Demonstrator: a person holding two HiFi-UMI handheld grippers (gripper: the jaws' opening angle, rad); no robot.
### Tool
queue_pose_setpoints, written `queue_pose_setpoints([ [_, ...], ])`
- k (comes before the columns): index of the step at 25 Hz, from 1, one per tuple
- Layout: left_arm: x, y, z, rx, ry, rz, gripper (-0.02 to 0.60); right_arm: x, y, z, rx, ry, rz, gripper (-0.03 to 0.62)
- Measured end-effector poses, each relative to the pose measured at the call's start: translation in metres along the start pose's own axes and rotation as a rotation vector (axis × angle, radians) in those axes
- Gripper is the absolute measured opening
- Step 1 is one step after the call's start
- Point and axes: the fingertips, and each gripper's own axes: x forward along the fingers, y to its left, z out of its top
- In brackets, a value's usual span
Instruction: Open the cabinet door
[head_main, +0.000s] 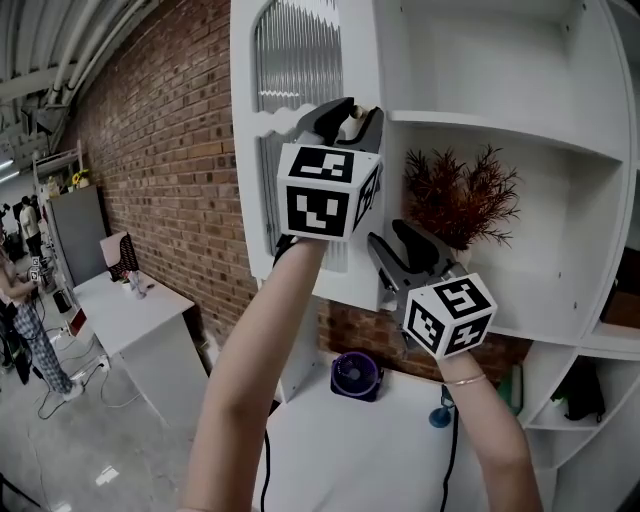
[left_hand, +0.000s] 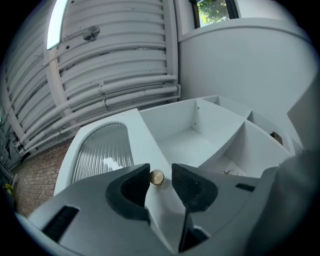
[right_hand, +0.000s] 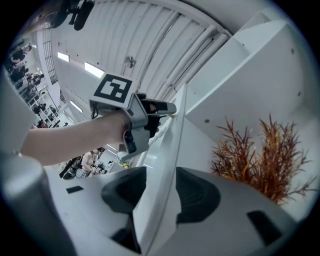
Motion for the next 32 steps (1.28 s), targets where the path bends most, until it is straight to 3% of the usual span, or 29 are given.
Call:
queue_pose_setpoints([
  [5,0.004,0.005,-0.004,-0.029,0.015,0.039,0.077,0.001,0.005,0.001,-0.005,0.023,0.004,0.178],
  [11,0.000,0.010,-0.002,0.009,0.042,0.074,0.083,0.001,0.009,-0.003,-0.016,0.056,-0.009,0.179],
  [24,-0.029,0.016,0.019,-0.010,0.000,0.060,0.078,0.005,0.040,-0.005,-0.014,0.077,0.040,0.169],
  [29,-0.044,0.022,0.029,-0.020,-0.019,0.054,0.078,0.001,0.051,0.004,0.020,0.052,0.056,0.104],
  [32,-0.053,0.025,0.033,-0.020,-0.025,0.048,0.080,-0.002,0.060,0.007,0.040,0.041,0.073,0.106],
])
